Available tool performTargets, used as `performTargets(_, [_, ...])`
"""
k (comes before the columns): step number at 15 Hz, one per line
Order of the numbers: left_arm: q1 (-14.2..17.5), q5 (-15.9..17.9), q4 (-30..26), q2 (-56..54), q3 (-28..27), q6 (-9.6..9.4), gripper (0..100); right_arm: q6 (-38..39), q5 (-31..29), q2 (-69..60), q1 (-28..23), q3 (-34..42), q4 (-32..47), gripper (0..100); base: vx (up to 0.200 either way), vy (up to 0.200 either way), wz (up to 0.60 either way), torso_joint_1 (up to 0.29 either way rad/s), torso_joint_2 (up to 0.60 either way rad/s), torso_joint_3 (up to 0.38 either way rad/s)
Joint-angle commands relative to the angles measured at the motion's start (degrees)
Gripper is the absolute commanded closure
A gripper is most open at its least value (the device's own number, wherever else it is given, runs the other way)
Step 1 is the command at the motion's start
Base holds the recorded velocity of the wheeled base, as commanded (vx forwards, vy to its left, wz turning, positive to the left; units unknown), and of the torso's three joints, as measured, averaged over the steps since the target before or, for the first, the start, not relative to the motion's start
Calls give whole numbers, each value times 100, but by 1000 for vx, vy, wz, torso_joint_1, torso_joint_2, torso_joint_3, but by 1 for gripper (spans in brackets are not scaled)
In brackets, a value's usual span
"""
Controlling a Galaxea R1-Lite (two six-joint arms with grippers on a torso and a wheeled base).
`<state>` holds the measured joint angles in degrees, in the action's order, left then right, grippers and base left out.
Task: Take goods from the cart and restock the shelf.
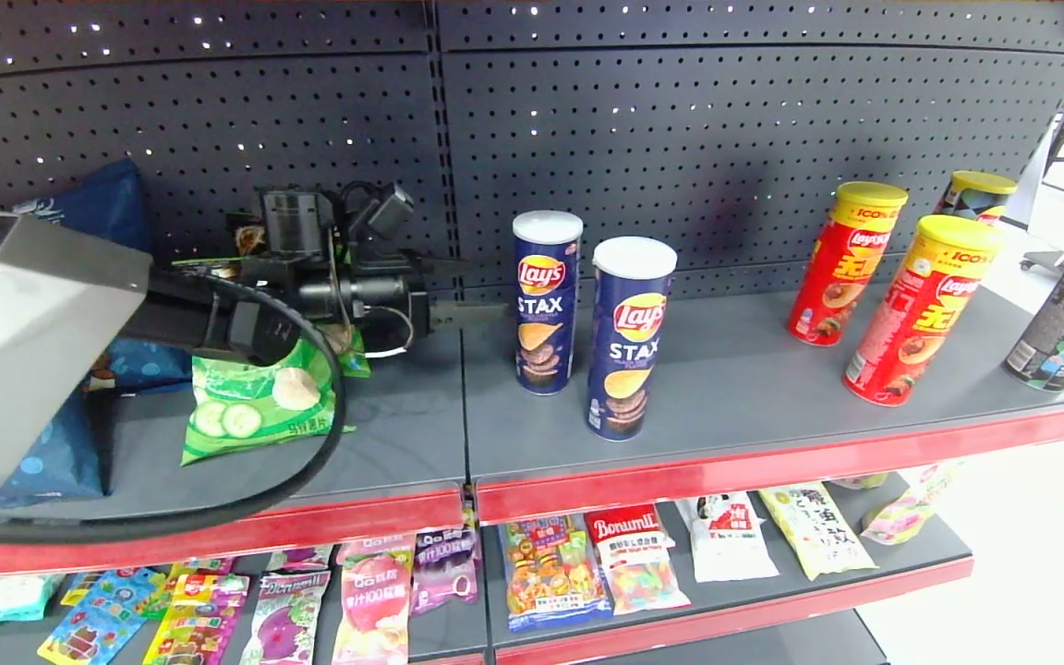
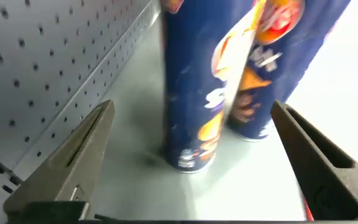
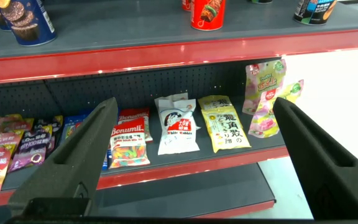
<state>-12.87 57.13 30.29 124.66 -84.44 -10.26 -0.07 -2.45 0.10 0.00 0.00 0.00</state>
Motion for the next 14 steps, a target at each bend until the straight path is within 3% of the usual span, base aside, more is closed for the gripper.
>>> performTargets(1, [110,-8,-410,-706,227,24,0,-1,-1,-1,0,0,0,0,0,0,0,0,0,0])
performTargets(5, [479,-193,-1342,-1963,1018,7,0,-1,-1,-1,0,0,0,0,0,0,0,0,0,0])
performTargets(8, [1208,-2039,-2282,-3695,2231,-28,0,-1,-1,-1,0,0,0,0,0,0,0,0,0,0])
performTargets(9, [1322,-2329,-2449,-4020,2468,-37,0,-1,-1,-1,0,0,0,0,0,0,0,0,0,0])
performTargets(10, [1437,-2531,-2581,-4345,2732,-37,0,-1,-1,-1,0,0,0,0,0,0,0,0,0,0])
performTargets(12, [2008,-2654,-2555,-5778,4050,-239,0,-1,-1,-1,0,0,0,0,0,0,0,0,0,0])
performTargets(14, [2034,-2715,-2089,-6533,4700,-230,0,-1,-1,-1,0,0,0,0,0,0,0,0,0,0])
